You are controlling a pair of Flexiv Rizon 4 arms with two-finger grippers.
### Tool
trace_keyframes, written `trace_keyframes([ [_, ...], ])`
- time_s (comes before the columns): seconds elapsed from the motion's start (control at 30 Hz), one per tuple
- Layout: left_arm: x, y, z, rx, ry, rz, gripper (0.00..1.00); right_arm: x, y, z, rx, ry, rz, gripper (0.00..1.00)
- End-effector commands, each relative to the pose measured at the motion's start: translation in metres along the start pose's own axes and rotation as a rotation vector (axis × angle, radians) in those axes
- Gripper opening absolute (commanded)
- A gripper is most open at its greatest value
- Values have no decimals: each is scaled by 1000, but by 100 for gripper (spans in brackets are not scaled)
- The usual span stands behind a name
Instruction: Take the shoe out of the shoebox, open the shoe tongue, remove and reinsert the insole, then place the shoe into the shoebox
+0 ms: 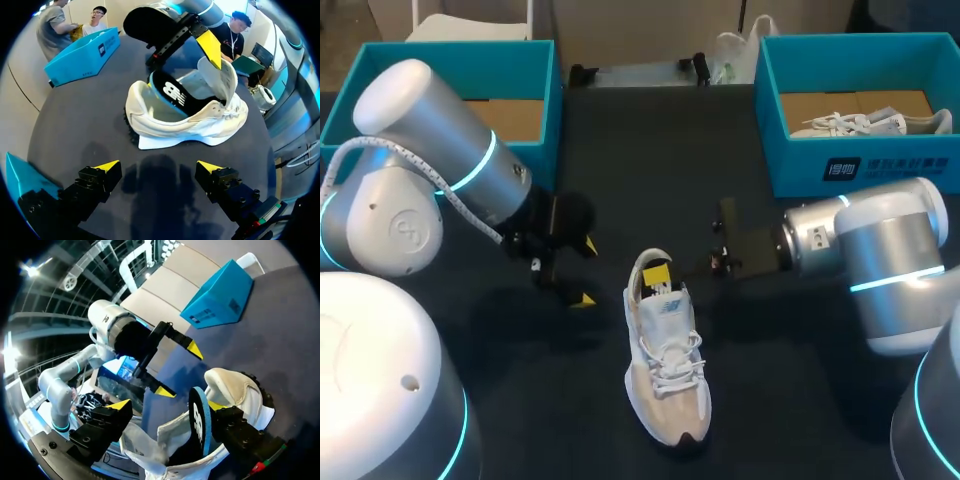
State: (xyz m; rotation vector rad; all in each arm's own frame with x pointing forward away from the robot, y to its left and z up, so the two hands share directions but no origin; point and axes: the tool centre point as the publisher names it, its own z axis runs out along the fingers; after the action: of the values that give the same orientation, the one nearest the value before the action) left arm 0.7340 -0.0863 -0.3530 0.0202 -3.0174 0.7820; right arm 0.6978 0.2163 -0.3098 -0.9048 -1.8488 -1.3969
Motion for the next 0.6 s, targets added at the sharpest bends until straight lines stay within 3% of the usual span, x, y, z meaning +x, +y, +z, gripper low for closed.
trace_keyframes([
  [0.03,-3,8,-8,7,-1,-13,100,4,3,-8,23,-22,7,92],
  [0.6,-20,44,-44,-40,-13,-44,100,0,20,-40,159,-94,58,95],
])
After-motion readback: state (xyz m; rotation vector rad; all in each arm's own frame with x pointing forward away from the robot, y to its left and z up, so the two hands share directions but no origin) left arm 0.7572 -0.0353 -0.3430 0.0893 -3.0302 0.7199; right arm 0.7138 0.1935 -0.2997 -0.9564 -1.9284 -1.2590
